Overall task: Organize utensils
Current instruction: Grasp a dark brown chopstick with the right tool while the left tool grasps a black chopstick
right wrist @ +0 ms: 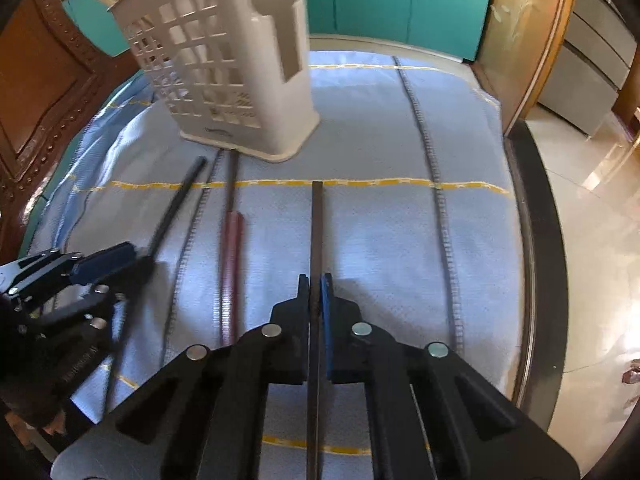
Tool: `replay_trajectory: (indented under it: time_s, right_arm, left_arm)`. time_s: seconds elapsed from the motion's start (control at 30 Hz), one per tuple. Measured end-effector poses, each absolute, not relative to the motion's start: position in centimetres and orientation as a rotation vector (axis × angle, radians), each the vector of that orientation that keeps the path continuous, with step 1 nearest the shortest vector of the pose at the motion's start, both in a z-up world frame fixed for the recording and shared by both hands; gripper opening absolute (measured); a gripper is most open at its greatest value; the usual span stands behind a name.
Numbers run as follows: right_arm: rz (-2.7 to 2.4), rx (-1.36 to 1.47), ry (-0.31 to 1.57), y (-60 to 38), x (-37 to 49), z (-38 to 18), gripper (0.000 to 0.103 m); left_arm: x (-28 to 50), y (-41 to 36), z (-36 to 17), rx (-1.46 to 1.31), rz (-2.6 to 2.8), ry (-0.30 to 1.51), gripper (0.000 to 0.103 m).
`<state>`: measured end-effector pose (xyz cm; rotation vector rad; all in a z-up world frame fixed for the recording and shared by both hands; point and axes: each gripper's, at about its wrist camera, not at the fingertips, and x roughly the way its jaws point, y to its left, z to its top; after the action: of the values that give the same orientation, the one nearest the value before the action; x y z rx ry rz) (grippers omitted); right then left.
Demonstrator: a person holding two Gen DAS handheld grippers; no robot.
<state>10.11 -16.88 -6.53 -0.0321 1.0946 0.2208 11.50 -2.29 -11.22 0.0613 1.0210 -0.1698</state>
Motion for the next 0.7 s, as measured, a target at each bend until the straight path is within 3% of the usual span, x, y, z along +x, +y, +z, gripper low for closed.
replay_trajectory:
  time_s: [0.13, 0.23, 0.37, 0.57, 0.6, 0.63, 0.7]
  right_arm:
    - [0.214, -0.002, 1.098, -17.3, 10.4, -6.5, 0.009]
    - [0.205, -0.028, 1.098, -16.7, 10.4, -6.7, 0.018]
    - [0.190, -0.090, 1.073, -15.9, 10.4, -6.8, 0.018]
    - [0.199, -0.085, 1.068, -15.8, 10.2, -6.8, 0.014]
    - [0.199, -0.086, 1.067, -15.8, 10.3, -6.8, 0.006]
    - [0.206, -0.078, 1.069, -15.9, 10.3, -6.8, 0.006]
    - [0.226, -0.035, 1.068, -16.1, 10.3, -6.7, 0.006]
  left_arm:
    - [11.9, -2.1, -11.1, 0.049, -0.158, 1.020, 0.022]
    - [12.2, -2.4, -11.2, 0.065, -0.143, 1.009, 0.029]
    - [12.7, -2.7, -11.3, 0.067, -0.117, 1.000, 0.041]
    - [13.5, -2.4, -11.3, 0.053, -0.115, 0.998, 0.041]
    - [13.5, -2.4, -11.3, 0.053, -0.118, 0.997, 0.037]
    - [13.6, -2.4, -11.4, 0.053, -0.122, 0.995, 0.034]
    - [13.7, -2.4, -11.3, 0.057, -0.131, 0.993, 0.009]
